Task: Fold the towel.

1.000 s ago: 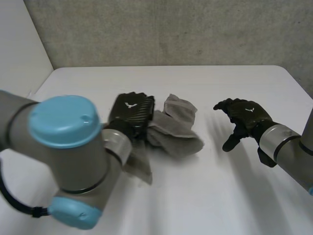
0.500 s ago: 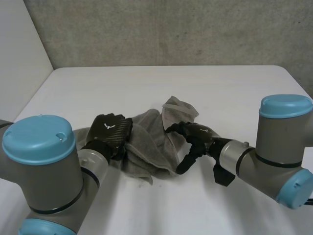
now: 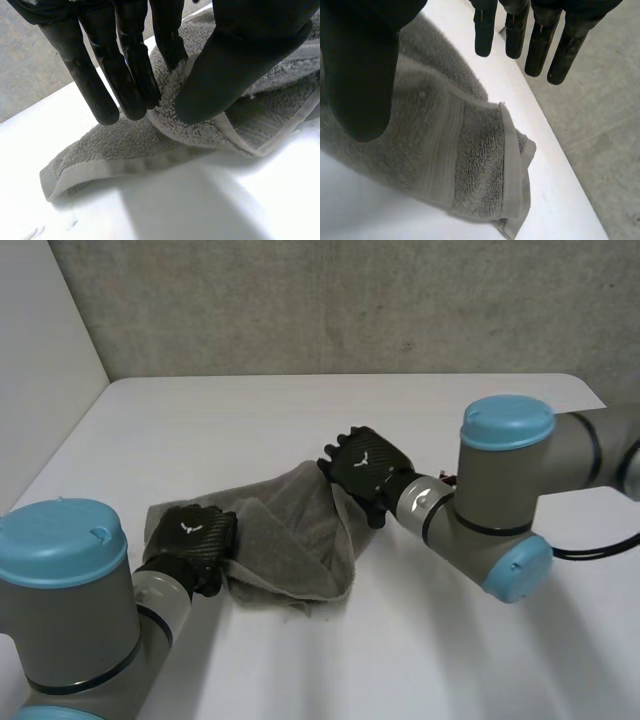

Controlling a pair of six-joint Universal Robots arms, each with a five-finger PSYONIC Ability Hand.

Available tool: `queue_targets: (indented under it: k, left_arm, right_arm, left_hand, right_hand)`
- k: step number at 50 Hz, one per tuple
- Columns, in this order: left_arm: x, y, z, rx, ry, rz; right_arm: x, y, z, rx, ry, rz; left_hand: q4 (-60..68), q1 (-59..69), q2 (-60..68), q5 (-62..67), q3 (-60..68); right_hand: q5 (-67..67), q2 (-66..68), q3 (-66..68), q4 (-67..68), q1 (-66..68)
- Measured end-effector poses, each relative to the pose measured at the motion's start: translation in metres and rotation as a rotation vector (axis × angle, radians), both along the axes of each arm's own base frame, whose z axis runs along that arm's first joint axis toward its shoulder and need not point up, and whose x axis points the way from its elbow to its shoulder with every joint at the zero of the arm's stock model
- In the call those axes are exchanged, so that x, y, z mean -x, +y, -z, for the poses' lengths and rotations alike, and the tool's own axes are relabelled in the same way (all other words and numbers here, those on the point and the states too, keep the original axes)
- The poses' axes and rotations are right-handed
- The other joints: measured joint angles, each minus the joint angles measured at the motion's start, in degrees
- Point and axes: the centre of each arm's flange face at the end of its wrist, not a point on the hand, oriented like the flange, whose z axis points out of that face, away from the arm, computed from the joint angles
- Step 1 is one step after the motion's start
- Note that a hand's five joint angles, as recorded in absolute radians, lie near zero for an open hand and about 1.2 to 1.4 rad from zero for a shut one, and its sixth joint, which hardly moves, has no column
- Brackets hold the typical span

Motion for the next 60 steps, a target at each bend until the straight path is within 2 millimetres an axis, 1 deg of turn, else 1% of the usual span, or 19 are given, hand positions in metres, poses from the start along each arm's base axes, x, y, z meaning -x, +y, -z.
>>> queue_targets:
  k: [10,13,15,17,19,23,26,29,30,35,36,37,40,43,46,49,50,54,60]
  left_arm:
    - [-0.005,-0.002,0.003,-0.011,-0.006,-0.017]
    - [-0.006,-0.004,0.006,-0.017,-0.007,-0.022]
    - [-0.006,-0.004,0.007,-0.018,-0.007,-0.021]
    - [-0.004,-0.008,0.01,-0.015,0.0,-0.009]
    - [-0.002,-0.01,0.01,-0.01,0.005,-0.005]
    - [0.007,-0.033,-0.004,0.081,0.059,0.002]
    - [0.014,-0.061,-0.032,0.205,0.117,-0.012]
    - [0.016,-0.091,-0.071,0.355,0.164,-0.037]
    - [0.016,-0.11,-0.102,0.466,0.194,-0.056]
    - [0.013,-0.133,-0.162,0.667,0.245,-0.087]
    - [0.01,-0.141,-0.205,0.807,0.285,-0.106]
    - [0.009,-0.143,-0.222,0.863,0.303,-0.112]
    - [0.009,-0.143,-0.238,0.916,0.32,-0.11]
    - [0.012,-0.142,-0.227,0.886,0.304,-0.088]
    - [0.015,-0.139,-0.195,0.797,0.263,-0.056]
    - [0.017,-0.13,-0.136,0.634,0.191,-0.009]
    - [0.017,-0.13,-0.136,0.634,0.191,-0.009]
    - [0.01,-0.104,-0.051,0.385,0.092,0.042]
    - [-0.007,-0.068,0.019,0.138,-0.007,0.06]
  right_arm:
    - [-0.012,-0.01,0.037,0.104,0.133,-0.06]
    - [-0.017,-0.016,0.048,0.133,0.157,-0.075]
    - [-0.017,-0.017,0.048,0.138,0.157,-0.075]
    - [-0.022,-0.023,0.046,0.17,0.143,-0.074]
    - [-0.024,-0.025,0.043,0.189,0.132,-0.069]
    - [-0.035,-0.044,0.011,0.341,0.042,-0.013]
    - [-0.04,-0.063,-0.035,0.516,-0.068,0.088]
    - [-0.039,-0.076,-0.085,0.666,-0.189,0.195]
    - [-0.035,-0.08,-0.119,0.747,-0.278,0.261]
    - [-0.024,-0.079,-0.17,0.841,-0.431,0.347]
    - [-0.015,-0.074,-0.2,0.878,-0.534,0.386]
    - [-0.011,-0.071,-0.209,0.877,-0.568,0.391]
    - [-0.005,-0.062,-0.213,0.845,-0.592,0.38]
    - [0.0,-0.051,-0.2,0.779,-0.565,0.348]
    - [0.004,-0.04,-0.173,0.693,-0.498,0.316]
    - [0.011,-0.026,-0.129,0.557,-0.378,0.296]
    - [0.011,-0.026,-0.129,0.557,-0.378,0.296]
    - [0.028,-0.003,-0.063,0.314,-0.164,0.29]
    - [0.059,0.028,-0.003,0.0,0.09,0.304]
  left_hand:
    - [5.38,4.14,5.24,4.96,5.39]
    - [7.26,5.31,7.06,6.67,7.28]
    - [7.38,5.42,7.12,6.79,7.34]
    - [7.49,5.44,7.33,6.82,7.54]
    - [7.49,5.44,7.33,6.82,7.54]
    - [7.65,5.53,7.38,7.07,7.61]
    - [7.67,5.71,7.43,7.07,7.64]
    - [7.69,5.71,7.44,7.08,7.67]
    - [7.69,5.72,7.52,7.08,7.67]
    - [7.7,5.73,7.54,7.19,7.67]
    - [7.7,5.74,7.54,7.35,7.68]
    - [7.7,5.75,7.54,7.37,7.68]
    - [7.7,5.77,7.54,7.37,7.68]
    - [7.7,5.77,7.54,7.39,7.68]
    - [7.7,5.77,7.54,7.4,7.68]
    - [7.7,5.77,7.54,7.4,7.68]
    - [7.7,5.77,7.54,7.4,7.68]
    - [7.7,5.77,7.54,7.4,7.69]
    - [7.71,5.8,7.56,7.4,7.69]
  right_hand:
    - [6.58,7.69,7.61,7.9,7.53]
    - [23.43,27.45,25.5,25.7,22.94]
    - [23.43,27.45,25.5,25.7,22.94]
    - [44.79,49.12,47.93,48.3,39.42]
    - [44.79,49.12,47.93,48.3,39.42]
    - [46.97,50.58,50.2,51.03,39.67]
    - [47.14,50.58,50.35,51.03,39.67]
    - [47.27,50.58,50.35,51.04,39.67]
    - [47.32,50.58,50.35,51.05,39.67]
    - [47.49,50.59,50.35,51.06,39.86]
    - [47.98,50.58,50.36,51.06,40.01]
    - [48.03,50.58,50.39,51.06,40.01]
    - [48.3,50.58,50.75,51.06,40.01]
    - [48.36,50.63,50.77,51.08,40.01]
    - [48.4,50.88,50.77,51.25,40.01]
    - [48.4,50.88,50.77,51.27,40.01]
    - [48.4,50.88,50.77,51.27,40.01]
    - [48.41,50.88,50.77,51.27,40.01]
    - [48.41,50.88,50.77,51.27,40.01]
